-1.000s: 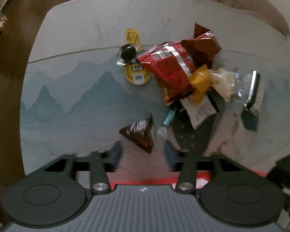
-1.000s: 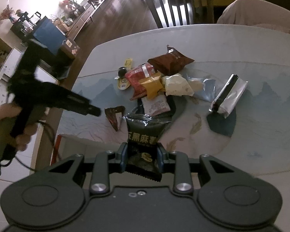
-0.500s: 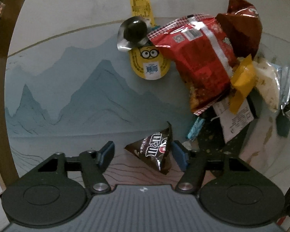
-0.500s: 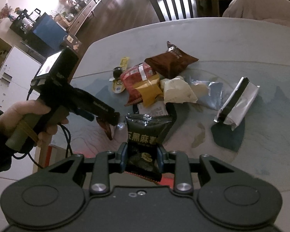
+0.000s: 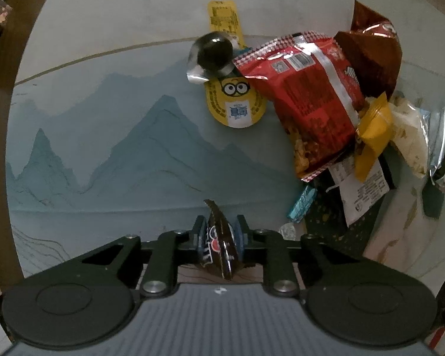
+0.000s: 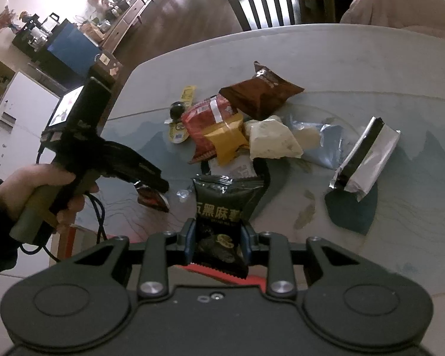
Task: Organize snacks
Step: 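Carry both packets into the box and open both grippers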
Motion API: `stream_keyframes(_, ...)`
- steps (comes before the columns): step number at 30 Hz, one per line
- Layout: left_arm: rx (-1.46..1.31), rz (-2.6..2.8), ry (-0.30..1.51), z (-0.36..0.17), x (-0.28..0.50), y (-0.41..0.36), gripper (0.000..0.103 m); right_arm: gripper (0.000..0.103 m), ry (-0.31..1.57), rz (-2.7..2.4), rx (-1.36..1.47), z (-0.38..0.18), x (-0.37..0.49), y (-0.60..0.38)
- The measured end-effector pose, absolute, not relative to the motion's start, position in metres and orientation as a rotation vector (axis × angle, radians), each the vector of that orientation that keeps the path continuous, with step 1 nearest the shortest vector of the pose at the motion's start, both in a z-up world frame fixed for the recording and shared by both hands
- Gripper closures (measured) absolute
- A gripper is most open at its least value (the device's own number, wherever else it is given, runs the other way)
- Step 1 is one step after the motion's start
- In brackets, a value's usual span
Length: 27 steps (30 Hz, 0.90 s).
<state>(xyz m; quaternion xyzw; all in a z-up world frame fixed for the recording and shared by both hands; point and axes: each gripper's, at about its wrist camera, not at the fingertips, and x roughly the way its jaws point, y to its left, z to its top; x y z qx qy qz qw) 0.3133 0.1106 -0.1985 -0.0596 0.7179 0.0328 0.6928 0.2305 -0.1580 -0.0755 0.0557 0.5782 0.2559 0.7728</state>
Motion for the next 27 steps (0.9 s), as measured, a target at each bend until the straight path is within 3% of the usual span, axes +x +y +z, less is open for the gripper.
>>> stream_keyframes(18,-0.226,0.085,1.373,-0.101,0.272,0.122,0.087,0.073,1.182,0.549,0.106,-0.037,0.189,-0.162)
stream_keyframes(27,-0.176,0.032,1.27,-0.047,0.212,0.11,0.087,0.073,1.161,0.571,0.071,-0.023,0.151,-0.157)
